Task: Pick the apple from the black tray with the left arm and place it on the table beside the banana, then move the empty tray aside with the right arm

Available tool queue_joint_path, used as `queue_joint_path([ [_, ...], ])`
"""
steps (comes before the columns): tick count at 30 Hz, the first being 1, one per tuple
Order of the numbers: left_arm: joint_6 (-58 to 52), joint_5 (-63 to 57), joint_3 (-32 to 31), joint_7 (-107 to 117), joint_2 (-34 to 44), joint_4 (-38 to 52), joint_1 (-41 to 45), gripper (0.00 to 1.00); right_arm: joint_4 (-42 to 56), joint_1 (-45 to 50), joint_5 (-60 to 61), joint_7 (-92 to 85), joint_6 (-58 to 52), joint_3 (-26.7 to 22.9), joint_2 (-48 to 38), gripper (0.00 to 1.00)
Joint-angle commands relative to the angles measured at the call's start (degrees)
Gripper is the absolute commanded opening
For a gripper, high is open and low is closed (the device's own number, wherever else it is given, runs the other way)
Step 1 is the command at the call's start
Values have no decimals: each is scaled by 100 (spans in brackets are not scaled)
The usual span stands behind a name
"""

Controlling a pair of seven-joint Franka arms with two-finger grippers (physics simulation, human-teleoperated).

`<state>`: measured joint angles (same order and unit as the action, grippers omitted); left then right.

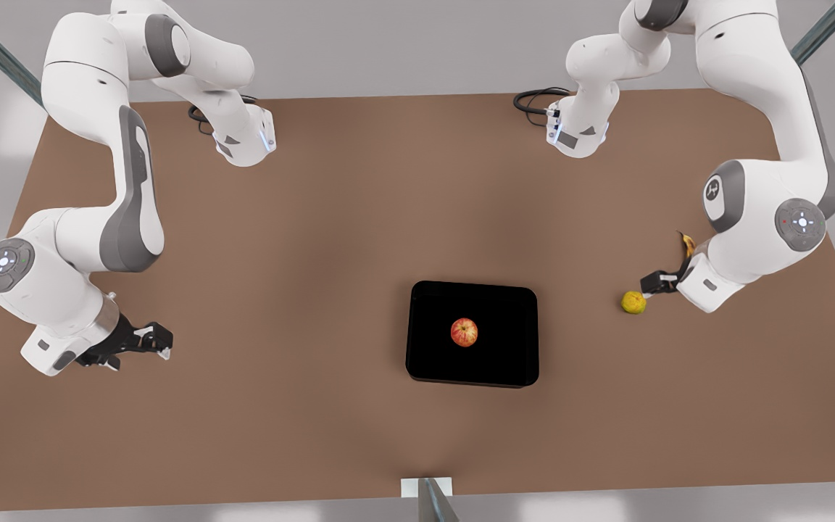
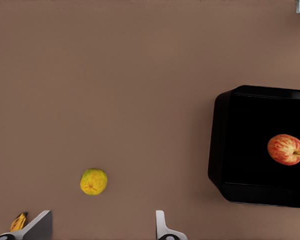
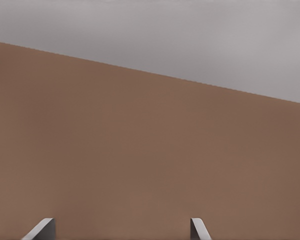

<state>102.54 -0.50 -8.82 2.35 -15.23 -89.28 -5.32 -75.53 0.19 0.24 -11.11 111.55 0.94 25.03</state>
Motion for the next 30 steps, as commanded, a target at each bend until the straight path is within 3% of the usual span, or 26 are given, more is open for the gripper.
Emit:
queue_joint_path([
  [1,205,-11,-5,55,2,-2,22,100,3,-2,2,-489,87,3,-7,100],
  [3,214,24,-155,90,-15,7,162,100,3,7,2,-497,87,3,19,100],
  [5,319,-11,-199,1091,-191,173,1225,100,108,-19,2,-506,113,38,177,100],
  [6,337,-2,-199,1969,-437,560,1665,100,398,-28,-7,-515,130,29,651,100],
  [8,337,-64,-199,2778,-876,1062,2192,100,452,-37,-7,-497,675,21,1074,100],
  [10,337,-205,-199,3456,-1123,991,2588,100,452,-46,-7,-497,702,21,1109,100],
  [14,838,-196,-199,4599,-1808,1053,2737,100,478,-46,-15,-506,-230,-41,362,100],
  [20,1734,-653,-181,5196,-2661,1132,2896,100,469,-46,-7,-506,-300,3,336,100],
  [23,1840,-1075,-164,5610,-3373,1914,3168,100,469,-37,-15,-506,-300,12,336,100],
  [30,2226,-1523,-137,5170,-3364,1405,3142,100,469,-37,-15,-506,-309,12,344,100],
])
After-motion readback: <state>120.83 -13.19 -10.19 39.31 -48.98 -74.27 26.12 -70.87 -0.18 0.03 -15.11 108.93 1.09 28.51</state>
